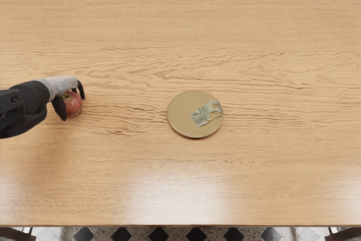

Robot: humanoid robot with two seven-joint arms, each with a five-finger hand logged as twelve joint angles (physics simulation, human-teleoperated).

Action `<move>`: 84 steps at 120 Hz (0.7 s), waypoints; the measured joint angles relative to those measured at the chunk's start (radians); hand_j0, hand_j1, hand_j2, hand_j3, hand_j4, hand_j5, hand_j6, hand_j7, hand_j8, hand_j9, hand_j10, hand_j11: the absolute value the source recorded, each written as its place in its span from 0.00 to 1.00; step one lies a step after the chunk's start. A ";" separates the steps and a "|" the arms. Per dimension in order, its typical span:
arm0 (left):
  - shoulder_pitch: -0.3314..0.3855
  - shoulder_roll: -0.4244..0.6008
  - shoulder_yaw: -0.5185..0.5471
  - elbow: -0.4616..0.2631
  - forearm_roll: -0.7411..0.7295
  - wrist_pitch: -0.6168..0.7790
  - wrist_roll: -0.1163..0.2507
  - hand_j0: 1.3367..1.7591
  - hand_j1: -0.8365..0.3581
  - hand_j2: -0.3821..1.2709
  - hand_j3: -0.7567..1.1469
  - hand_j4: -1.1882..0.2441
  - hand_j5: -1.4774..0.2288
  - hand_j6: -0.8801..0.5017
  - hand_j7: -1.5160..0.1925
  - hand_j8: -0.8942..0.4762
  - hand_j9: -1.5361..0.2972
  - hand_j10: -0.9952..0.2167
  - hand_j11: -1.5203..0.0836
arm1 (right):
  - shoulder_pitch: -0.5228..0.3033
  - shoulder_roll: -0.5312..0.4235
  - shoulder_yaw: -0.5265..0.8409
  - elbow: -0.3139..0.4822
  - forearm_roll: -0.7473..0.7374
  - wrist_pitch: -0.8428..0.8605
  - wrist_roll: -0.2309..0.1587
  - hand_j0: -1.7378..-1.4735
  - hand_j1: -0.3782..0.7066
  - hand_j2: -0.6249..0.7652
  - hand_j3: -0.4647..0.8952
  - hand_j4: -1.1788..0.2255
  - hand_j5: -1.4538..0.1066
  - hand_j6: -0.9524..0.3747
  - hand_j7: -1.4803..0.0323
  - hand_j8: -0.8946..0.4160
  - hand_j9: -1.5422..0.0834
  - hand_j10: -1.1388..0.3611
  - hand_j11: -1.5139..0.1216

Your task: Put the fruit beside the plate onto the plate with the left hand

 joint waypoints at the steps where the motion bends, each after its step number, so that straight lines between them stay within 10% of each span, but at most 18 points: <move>1: 0.000 0.000 0.000 0.000 0.000 0.000 0.000 0.76 0.53 0.33 0.40 0.49 0.48 0.32 0.51 0.35 0.48 0.41 0.54 | 0.000 0.000 0.000 0.000 0.000 0.000 0.000 0.30 0.04 0.45 0.34 0.83 0.92 0.71 0.97 0.67 0.94 0.75 0.92; 84: -0.009 0.005 -0.001 -0.005 -0.018 -0.013 0.000 0.70 0.34 0.51 0.40 0.66 0.18 0.61 0.22 0.62 0.20 0.57 0.21 | 0.000 0.000 0.000 -0.001 0.000 0.000 0.000 0.30 0.04 0.45 0.34 0.83 0.92 0.71 0.97 0.67 0.94 0.75 0.92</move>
